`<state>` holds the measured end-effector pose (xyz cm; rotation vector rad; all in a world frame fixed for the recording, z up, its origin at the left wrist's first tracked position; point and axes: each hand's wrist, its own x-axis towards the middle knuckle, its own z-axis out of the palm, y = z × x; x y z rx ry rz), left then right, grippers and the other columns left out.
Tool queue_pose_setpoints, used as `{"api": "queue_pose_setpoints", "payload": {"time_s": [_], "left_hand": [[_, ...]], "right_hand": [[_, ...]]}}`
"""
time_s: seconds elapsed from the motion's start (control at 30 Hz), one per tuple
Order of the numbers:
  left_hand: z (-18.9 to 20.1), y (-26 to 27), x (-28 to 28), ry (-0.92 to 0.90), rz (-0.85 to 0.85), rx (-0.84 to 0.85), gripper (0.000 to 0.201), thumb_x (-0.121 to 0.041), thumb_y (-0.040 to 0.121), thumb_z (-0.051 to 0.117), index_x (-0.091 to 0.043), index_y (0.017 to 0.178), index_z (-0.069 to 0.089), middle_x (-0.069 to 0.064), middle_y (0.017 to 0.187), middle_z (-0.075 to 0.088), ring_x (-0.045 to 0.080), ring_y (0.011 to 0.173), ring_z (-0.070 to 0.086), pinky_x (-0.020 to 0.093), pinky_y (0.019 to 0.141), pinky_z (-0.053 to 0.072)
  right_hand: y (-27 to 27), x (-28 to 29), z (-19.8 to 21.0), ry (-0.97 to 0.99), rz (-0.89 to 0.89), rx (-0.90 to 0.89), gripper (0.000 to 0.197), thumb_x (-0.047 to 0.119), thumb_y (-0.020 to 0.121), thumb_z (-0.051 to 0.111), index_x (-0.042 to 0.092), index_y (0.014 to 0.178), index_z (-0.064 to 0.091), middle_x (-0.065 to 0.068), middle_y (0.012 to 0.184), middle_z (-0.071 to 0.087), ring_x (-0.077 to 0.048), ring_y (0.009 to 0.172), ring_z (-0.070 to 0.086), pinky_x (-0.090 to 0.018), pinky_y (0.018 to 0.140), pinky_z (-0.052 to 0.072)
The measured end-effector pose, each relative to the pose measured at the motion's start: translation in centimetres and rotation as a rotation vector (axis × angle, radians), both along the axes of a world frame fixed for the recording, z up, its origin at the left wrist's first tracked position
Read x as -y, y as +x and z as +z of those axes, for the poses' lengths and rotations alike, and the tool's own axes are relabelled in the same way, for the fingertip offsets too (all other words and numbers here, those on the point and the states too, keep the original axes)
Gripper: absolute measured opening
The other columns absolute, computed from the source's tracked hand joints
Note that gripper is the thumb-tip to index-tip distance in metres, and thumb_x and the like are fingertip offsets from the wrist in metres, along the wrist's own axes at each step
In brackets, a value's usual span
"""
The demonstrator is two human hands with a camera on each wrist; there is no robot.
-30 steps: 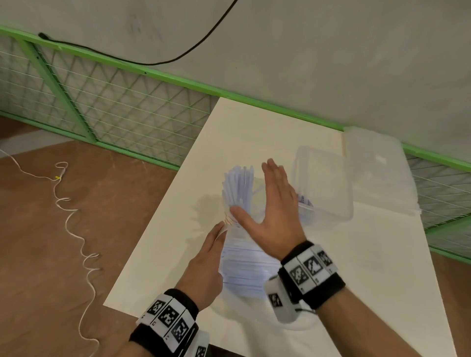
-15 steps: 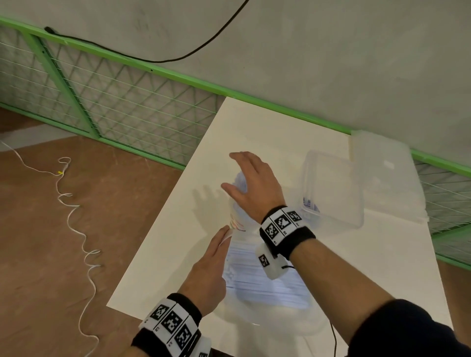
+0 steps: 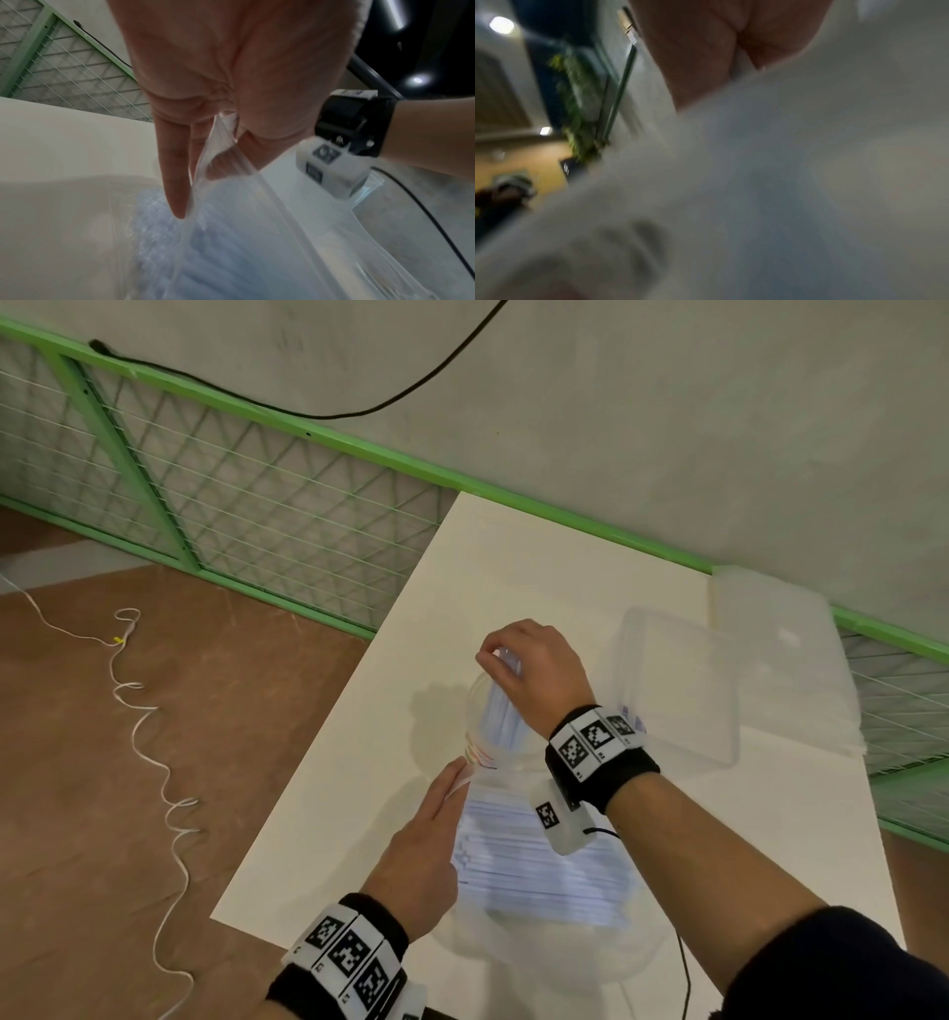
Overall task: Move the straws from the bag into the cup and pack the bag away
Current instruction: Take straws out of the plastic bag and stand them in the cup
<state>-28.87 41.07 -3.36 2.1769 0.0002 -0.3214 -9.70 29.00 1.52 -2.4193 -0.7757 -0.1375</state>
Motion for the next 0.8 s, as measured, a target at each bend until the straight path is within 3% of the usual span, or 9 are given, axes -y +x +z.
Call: {"api": "queue_pose_setpoints", "payload": {"time_s": [0.17, 0.3, 0.4, 0.47, 0.53, 0.63, 0.7, 0.8], "left_hand": [[0.1, 0.1, 0.0, 0.017, -0.001, 0.008, 0.098, 0.016, 0.077, 0.041, -0.033, 0.153, 0.004, -0.028, 0.157, -0.011, -0.013, 0.131, 0.016, 0.022, 0.11, 0.038], [0.2, 0.2, 0.1, 0.02, -0.003, 0.004, 0.097, 0.015, 0.079, 0.042, -0.035, 0.152, 0.0, -0.028, 0.156, -0.012, -0.011, 0.132, 0.016, 0.02, 0.11, 0.036], [0.2, 0.1, 0.2, 0.01, -0.005, -0.011, 0.1, 0.014, 0.079, 0.043, -0.042, 0.148, -0.003, -0.032, 0.155, -0.013, -0.012, 0.129, 0.018, 0.022, 0.109, 0.039], [0.4, 0.1, 0.3, -0.005, -0.009, -0.025, 0.1, 0.014, 0.08, 0.043, -0.045, 0.145, -0.005, -0.038, 0.151, -0.017, -0.01, 0.129, 0.025, 0.021, 0.105, 0.042], [0.6, 0.0, 0.4, -0.004, -0.011, -0.067, 0.1, 0.013, 0.081, 0.042, -0.045, 0.148, -0.004, -0.045, 0.143, -0.022, -0.002, 0.125, 0.041, 0.02, 0.096, 0.047], [0.7, 0.0, 0.9, 0.04, -0.013, -0.108, 0.107, 0.013, 0.08, 0.041, -0.055, 0.141, -0.014, -0.05, 0.136, -0.027, 0.011, 0.109, 0.059, 0.027, 0.089, 0.052], [0.5, 0.1, 1.2, 0.044, -0.026, -0.092, 0.11, 0.014, 0.079, 0.041, -0.06, 0.134, -0.019, -0.046, 0.139, -0.025, 0.014, 0.114, 0.058, 0.026, 0.093, 0.05], [0.4, 0.1, 1.9, 0.008, -0.051, -0.083, 0.108, 0.018, 0.078, 0.04, -0.048, 0.145, -0.013, -0.033, 0.151, -0.017, 0.008, 0.14, 0.033, 0.015, 0.105, 0.034]], "right_hand": [[-0.3, 0.4, -0.6, -0.001, -0.028, 0.093, 0.016, 0.028, 0.095, 0.063, 0.014, 0.093, 0.069, -0.002, 0.089, 0.064, -0.022, 0.084, 0.054, -0.023, 0.075, 0.037], [0.6, 0.3, 0.0, 0.047, -0.142, -0.025, 0.021, 0.03, 0.096, 0.06, 0.01, 0.09, 0.066, -0.005, 0.085, 0.063, -0.024, 0.083, 0.057, -0.027, 0.072, 0.038], [0.3, 0.4, 0.5, -0.131, -0.14, -0.083, 0.031, 0.043, 0.096, 0.053, 0.016, 0.1, 0.067, -0.006, 0.102, 0.064, -0.028, 0.099, 0.056, -0.033, 0.082, 0.042], [-0.9, 0.2, 1.7, -0.128, -0.166, -0.008, 0.035, 0.049, 0.095, 0.048, 0.023, 0.111, 0.065, 0.0, 0.121, 0.058, -0.024, 0.114, 0.047, -0.035, 0.092, 0.035], [-2.8, 0.3, 3.5, -0.014, -0.131, 0.098, 0.031, 0.042, 0.095, 0.047, 0.023, 0.112, 0.064, 0.003, 0.122, 0.057, -0.021, 0.116, 0.045, -0.035, 0.092, 0.034], [-7.1, 1.6, 4.7, 0.114, 0.103, 0.183, 0.019, 0.009, 0.087, 0.054, 0.011, 0.101, 0.067, -0.003, 0.102, 0.065, -0.023, 0.094, 0.059, -0.038, 0.08, 0.046], [-11.0, 3.2, 3.5, 0.073, 0.209, 0.071, 0.022, 0.002, 0.081, 0.052, 0.012, 0.095, 0.066, -0.001, 0.093, 0.065, -0.02, 0.082, 0.061, -0.034, 0.07, 0.05], [-15.7, 6.0, -0.2, -0.204, 0.207, -0.264, 0.026, 0.012, 0.083, 0.045, 0.021, 0.098, 0.064, 0.002, 0.098, 0.062, -0.022, 0.084, 0.062, -0.039, 0.07, 0.052]]}}
